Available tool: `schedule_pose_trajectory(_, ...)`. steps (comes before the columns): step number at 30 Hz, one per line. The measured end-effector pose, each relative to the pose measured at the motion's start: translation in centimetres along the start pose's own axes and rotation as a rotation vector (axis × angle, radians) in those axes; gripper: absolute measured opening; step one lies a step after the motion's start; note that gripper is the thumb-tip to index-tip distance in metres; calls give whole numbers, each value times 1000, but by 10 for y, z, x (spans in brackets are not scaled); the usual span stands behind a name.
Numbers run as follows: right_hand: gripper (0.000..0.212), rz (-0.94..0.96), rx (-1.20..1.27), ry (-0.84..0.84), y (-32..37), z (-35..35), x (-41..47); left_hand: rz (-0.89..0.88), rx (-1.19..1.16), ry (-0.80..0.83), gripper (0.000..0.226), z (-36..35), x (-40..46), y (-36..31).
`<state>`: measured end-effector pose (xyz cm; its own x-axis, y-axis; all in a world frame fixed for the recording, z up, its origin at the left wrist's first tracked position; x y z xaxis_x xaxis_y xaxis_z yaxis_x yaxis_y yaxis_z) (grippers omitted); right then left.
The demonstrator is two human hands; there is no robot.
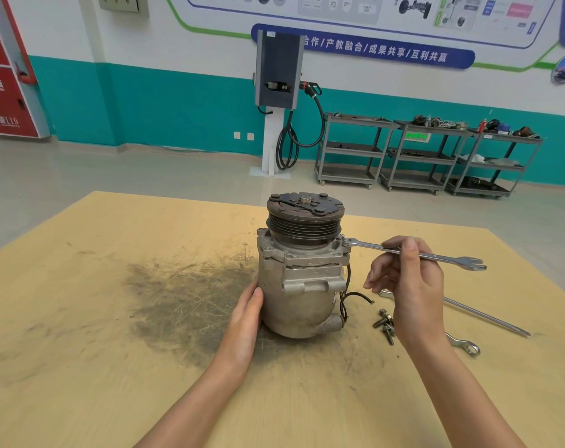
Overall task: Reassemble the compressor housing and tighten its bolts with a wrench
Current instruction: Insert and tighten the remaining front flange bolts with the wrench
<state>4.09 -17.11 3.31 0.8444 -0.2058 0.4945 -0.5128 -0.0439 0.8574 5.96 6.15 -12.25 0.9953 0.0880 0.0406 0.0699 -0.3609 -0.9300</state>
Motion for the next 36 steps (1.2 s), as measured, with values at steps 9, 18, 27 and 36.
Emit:
schedule_pose_trajectory(9,32,-42,50,8,-5,1,3,2,-11,-8,91,1,1,1)
schedule_pose_trajectory(18,35,-279,206,-25,-29,7,13,-3,-11,-13,92,1,1,0)
schedule_pose_trajectory(27,34,-154,127,-16,-21,8,5,-3,-18,-6,91,0,2,1)
schedule_pose_trajectory(36,31,-13,32,-9,-5,0,-6,-7,-7,-5,91,1,2,1)
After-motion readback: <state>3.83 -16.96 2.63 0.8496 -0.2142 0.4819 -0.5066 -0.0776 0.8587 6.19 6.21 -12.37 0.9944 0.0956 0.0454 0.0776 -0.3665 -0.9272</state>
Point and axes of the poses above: each hand's wrist, its own x-axis towards the middle knuckle, its own z-axis out of the back of the hand, y = z × x, the point moved 8 cm from there along x, towards the middle knuckle, and after that the axes turned 2 degrees about x, right-handed, at the moved point
